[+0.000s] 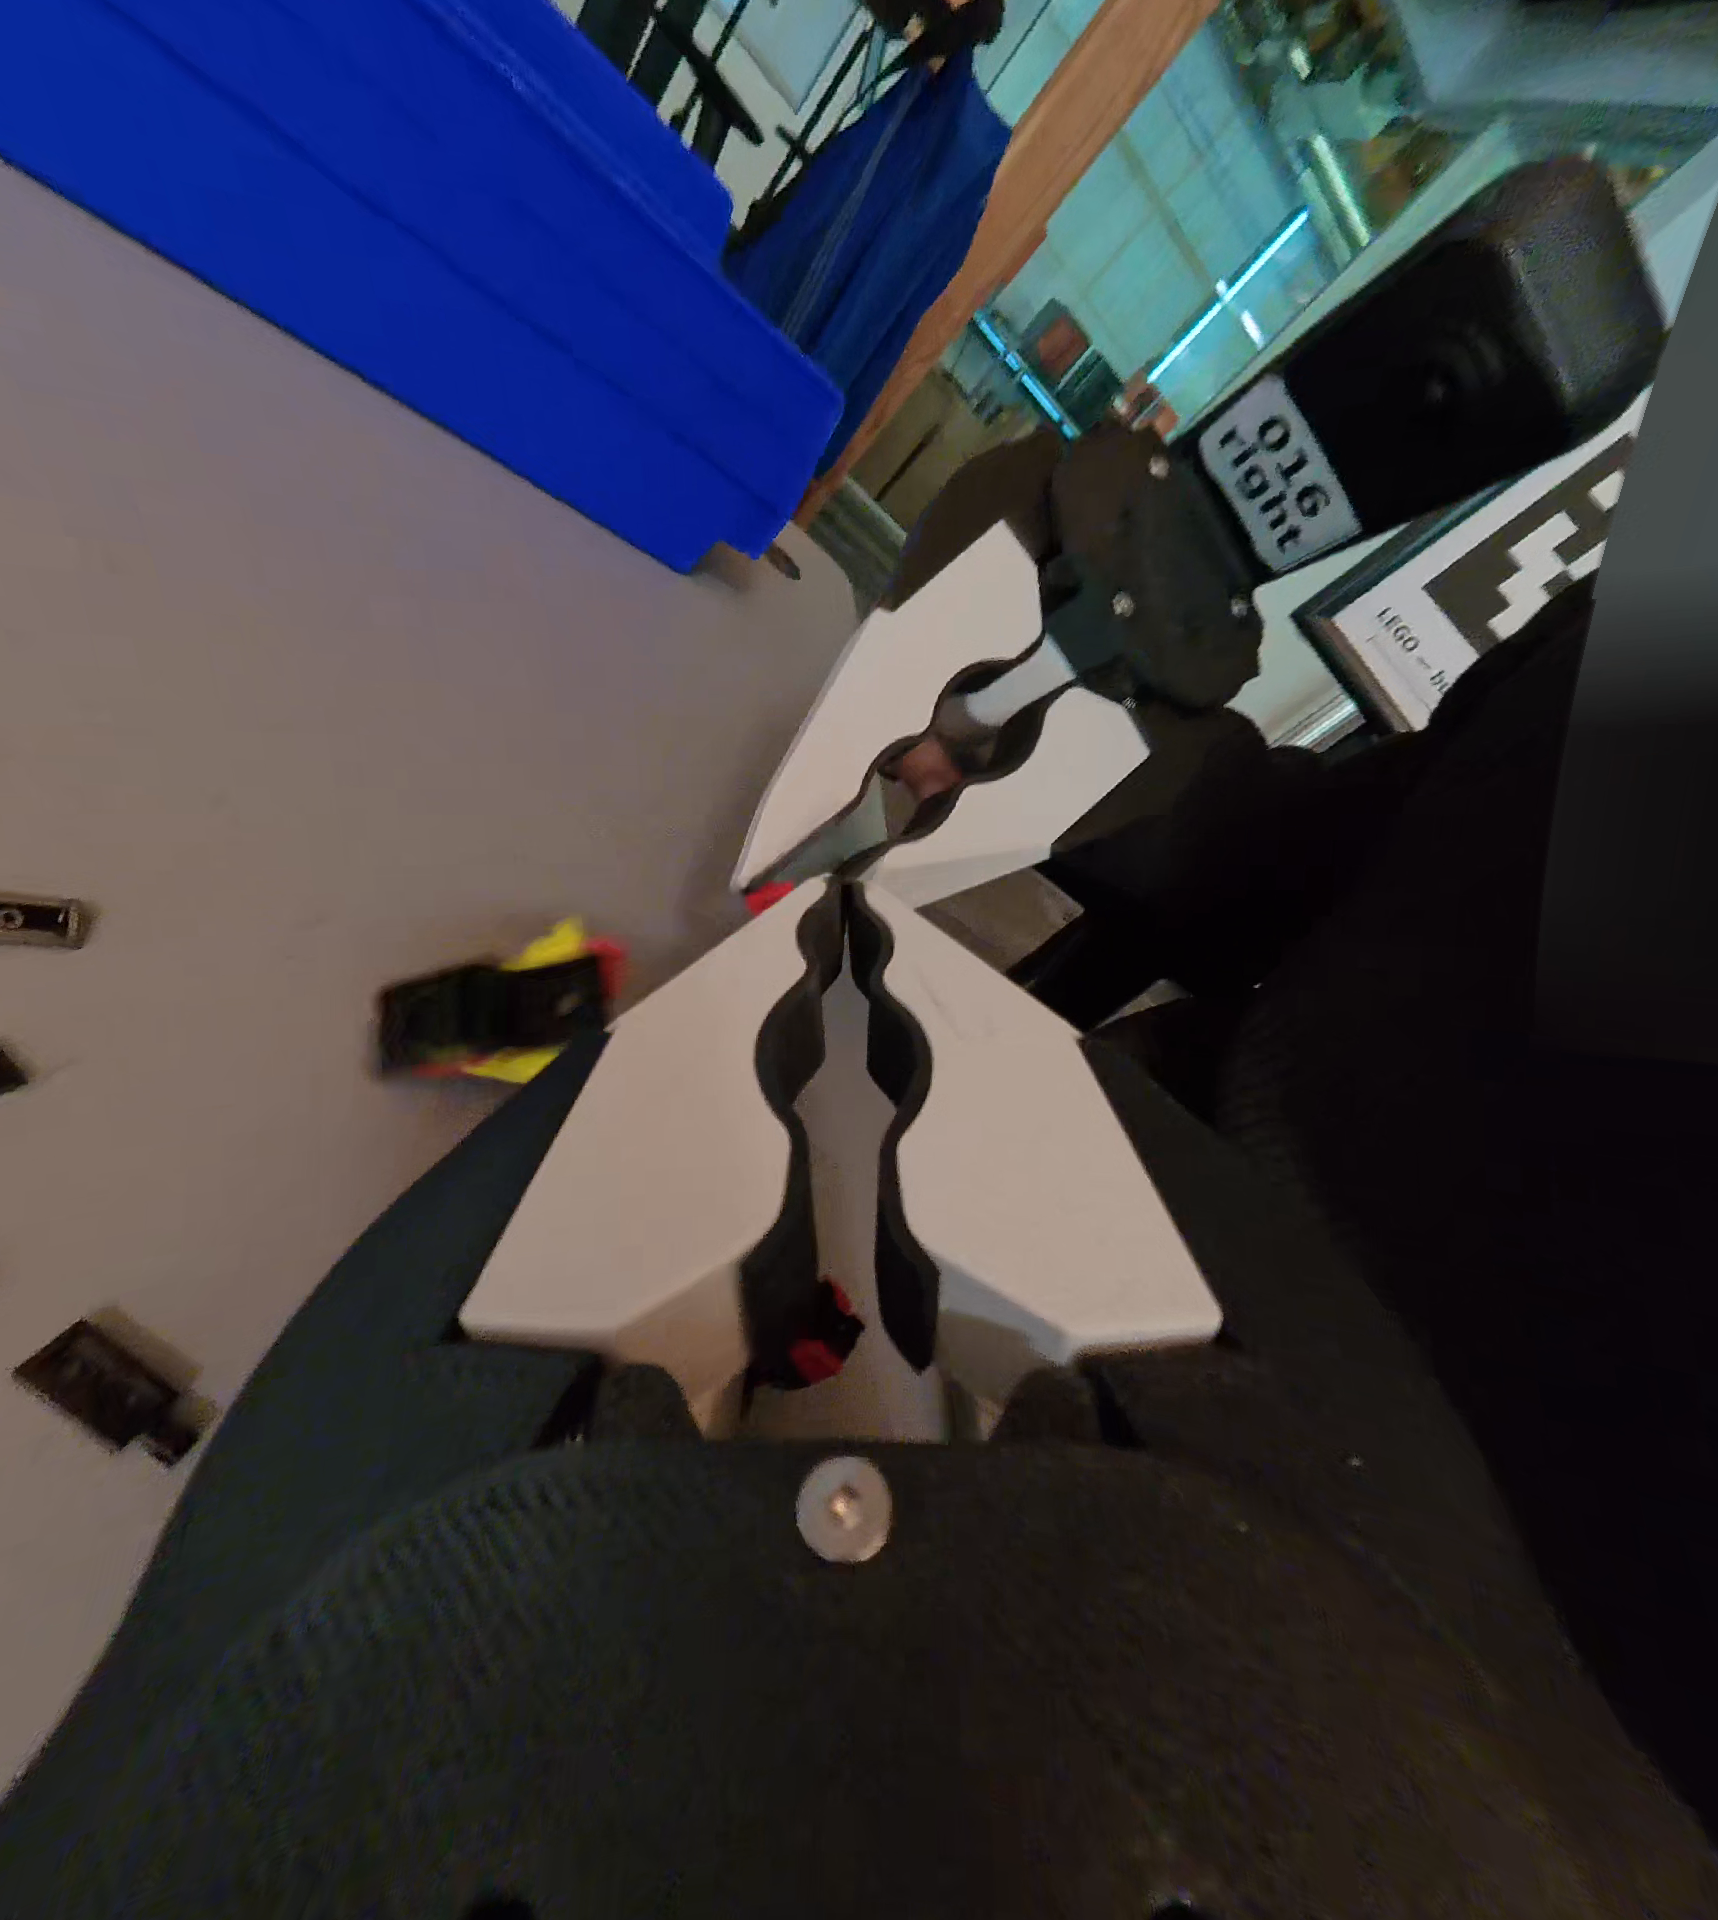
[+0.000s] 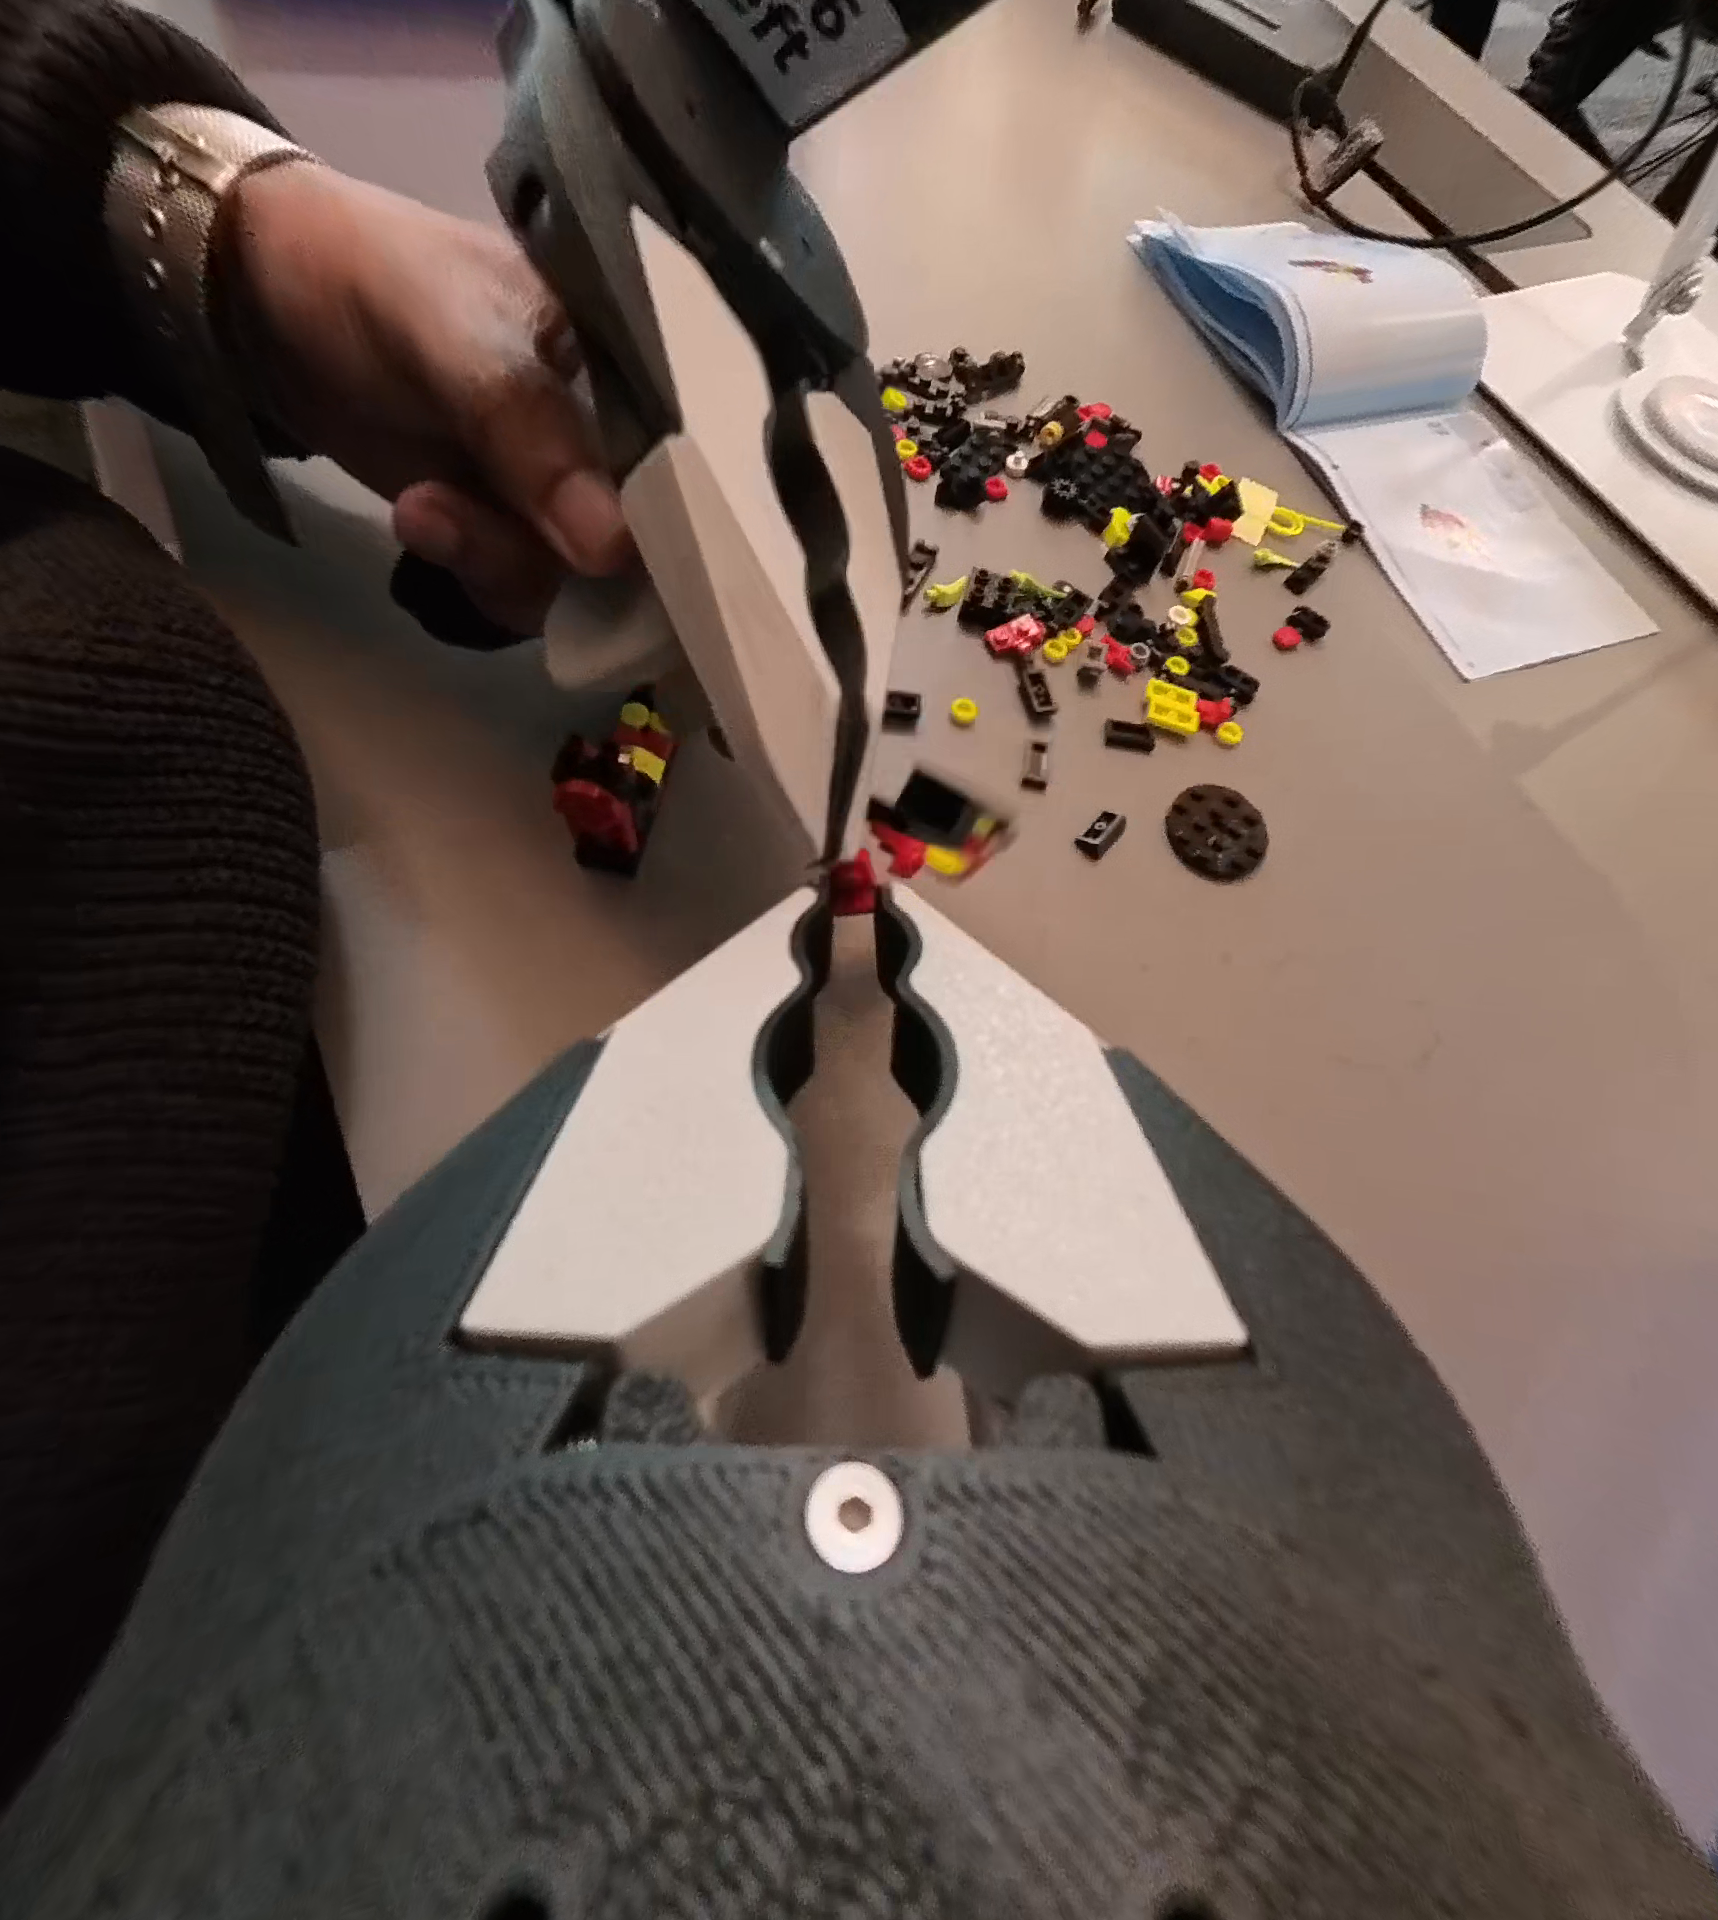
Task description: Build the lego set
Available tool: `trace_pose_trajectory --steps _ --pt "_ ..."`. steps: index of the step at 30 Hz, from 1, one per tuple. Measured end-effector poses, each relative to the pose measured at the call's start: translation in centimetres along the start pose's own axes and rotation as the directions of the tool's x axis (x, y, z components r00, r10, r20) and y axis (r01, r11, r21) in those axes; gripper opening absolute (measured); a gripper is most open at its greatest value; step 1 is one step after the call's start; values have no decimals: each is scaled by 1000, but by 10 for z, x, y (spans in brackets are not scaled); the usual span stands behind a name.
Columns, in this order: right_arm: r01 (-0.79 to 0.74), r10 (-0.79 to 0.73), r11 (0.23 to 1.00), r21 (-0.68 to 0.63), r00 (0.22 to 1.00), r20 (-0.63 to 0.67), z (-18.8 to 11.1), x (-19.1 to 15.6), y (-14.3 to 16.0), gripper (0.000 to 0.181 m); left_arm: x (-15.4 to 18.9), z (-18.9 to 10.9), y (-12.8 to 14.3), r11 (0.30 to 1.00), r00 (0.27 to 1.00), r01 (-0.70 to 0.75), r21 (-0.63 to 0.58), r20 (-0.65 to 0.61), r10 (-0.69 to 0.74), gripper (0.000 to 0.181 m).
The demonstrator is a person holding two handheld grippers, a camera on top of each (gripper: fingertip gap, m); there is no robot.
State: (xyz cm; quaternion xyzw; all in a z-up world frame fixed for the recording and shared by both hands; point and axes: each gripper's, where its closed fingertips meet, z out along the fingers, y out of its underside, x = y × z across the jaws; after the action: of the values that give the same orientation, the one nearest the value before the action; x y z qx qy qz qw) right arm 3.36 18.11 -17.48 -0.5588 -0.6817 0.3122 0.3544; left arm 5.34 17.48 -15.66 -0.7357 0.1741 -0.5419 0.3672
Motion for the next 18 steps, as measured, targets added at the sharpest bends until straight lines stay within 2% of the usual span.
trace_pose_trajectory --steps 5,12,15,18 --pt "-56 55 997 -48 998 -12 2 8 15 6 -4 -8 -7 999 999 47 21 -7 -46 0" --pt "-139 135 987 -78 989 -52 -1 22 28 7 -27 -35 -18 999 985 -35 0 171 34 0" --pt "-204 200 976 -70 978 -59 -1 26 31 7 -37 -43 -15 1000 976 -7 -21 219 11 3" --pt "-297 296 945 -139 955 -28 5 22 48 7 -42 -43 -13 999 973 35 -8 228 -32 5"
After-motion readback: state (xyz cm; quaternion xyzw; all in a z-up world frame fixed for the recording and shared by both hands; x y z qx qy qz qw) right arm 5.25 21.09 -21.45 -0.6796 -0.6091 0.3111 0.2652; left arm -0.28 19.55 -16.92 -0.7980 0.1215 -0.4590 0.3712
